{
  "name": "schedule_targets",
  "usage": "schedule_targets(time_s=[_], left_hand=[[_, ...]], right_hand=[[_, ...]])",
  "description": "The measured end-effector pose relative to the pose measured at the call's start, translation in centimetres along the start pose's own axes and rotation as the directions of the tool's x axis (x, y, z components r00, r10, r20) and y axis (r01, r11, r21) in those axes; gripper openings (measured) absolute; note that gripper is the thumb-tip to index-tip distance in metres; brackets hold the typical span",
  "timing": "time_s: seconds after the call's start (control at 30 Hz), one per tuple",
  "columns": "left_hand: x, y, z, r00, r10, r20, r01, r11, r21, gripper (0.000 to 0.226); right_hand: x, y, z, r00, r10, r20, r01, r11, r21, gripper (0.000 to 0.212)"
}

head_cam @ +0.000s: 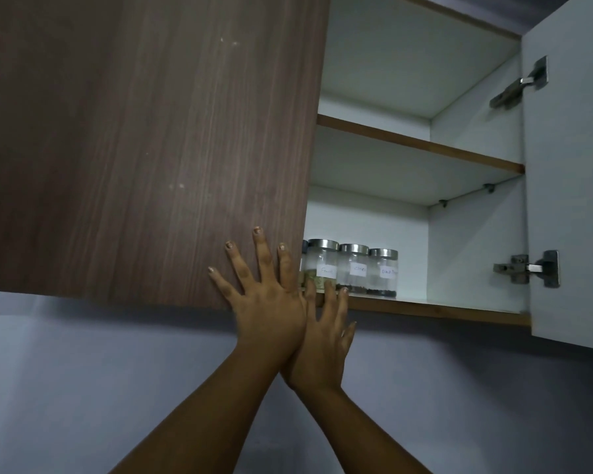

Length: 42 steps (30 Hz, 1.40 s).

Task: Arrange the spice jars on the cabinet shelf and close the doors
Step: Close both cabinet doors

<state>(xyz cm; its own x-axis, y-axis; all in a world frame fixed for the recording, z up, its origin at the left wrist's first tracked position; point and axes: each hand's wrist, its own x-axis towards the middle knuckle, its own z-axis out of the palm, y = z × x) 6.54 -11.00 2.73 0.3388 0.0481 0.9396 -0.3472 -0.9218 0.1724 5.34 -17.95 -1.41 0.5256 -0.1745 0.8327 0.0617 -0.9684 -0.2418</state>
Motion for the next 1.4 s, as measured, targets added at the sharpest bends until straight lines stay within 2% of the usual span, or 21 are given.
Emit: schedule_targets(time_s=[0.17, 0.3, 0.43, 0.5, 0.57, 0.63, 0.73, 0.97, 1.23, 1.4], left_hand=[[-0.1, 0.0, -0.1, 0.999, 0.021, -0.025, -0.02, 1.0, 0.017, 0.073], [-0.2, -0.1, -0.6, 0.999, 0.03, 0.012, -0.03, 1.0, -0.007, 0.071], [-1.6, -0.2, -1.5, 0.988, 0.114, 0.106, -0.12, 0.991, 0.055, 0.066], [-2.5, -0.1, -2.0, 0.971, 0.135, 0.198, -0.158, 0.982, 0.105, 0.077], [-3.3, 0.3, -2.7, 0.951, 0.142, 0.275, -0.172, 0.981, 0.09, 0.086], [-4.1, 1.2, -3.4, 0.934, 0.172, 0.313, -0.19, 0.982, 0.026, 0.086], [-5.5, 3.9, -4.5, 0.921, 0.266, 0.285, -0.239, 0.963, -0.126, 0.084], [-8.9, 14.0, -7.4, 0.874, 0.399, 0.276, -0.264, 0.868, -0.42, 0.086], [-13.1, 31.1, -14.9, 0.855, 0.496, 0.148, -0.293, 0.699, -0.652, 0.088], [-16.1, 40.9, -18.3, 0.816, 0.562, 0.134, -0.302, 0.612, -0.731, 0.093]], right_hand=[[0.0, 0.2, 0.2, 1.0, -0.008, 0.025, 0.008, 1.0, -0.002, 0.107], [-0.1, 0.5, -0.8, 0.996, -0.036, 0.083, 0.035, 0.999, 0.007, 0.103], [-0.2, 1.6, -3.0, 0.976, -0.122, 0.183, 0.129, 0.991, -0.027, 0.108], [-0.7, 2.3, -4.2, 0.961, -0.152, 0.232, 0.168, 0.984, -0.05, 0.109], [-1.6, 3.1, -5.4, 0.962, -0.131, 0.239, 0.145, 0.988, -0.045, 0.103], [-2.7, 4.0, -6.5, 0.972, -0.095, 0.215, 0.109, 0.993, -0.054, 0.094], [-4.2, 6.1, -9.4, 0.984, -0.078, 0.158, 0.103, 0.982, -0.156, 0.088], [-7.4, 12.2, -19.9, 0.997, -0.044, 0.07, 0.068, 0.918, -0.391, 0.09], [-10.8, 21.1, -39.5, 0.979, -0.001, -0.201, -0.136, 0.732, -0.667, 0.089], [-13.2, 26.4, -49.2, 0.943, 0.106, -0.316, -0.303, 0.665, -0.683, 0.092]])
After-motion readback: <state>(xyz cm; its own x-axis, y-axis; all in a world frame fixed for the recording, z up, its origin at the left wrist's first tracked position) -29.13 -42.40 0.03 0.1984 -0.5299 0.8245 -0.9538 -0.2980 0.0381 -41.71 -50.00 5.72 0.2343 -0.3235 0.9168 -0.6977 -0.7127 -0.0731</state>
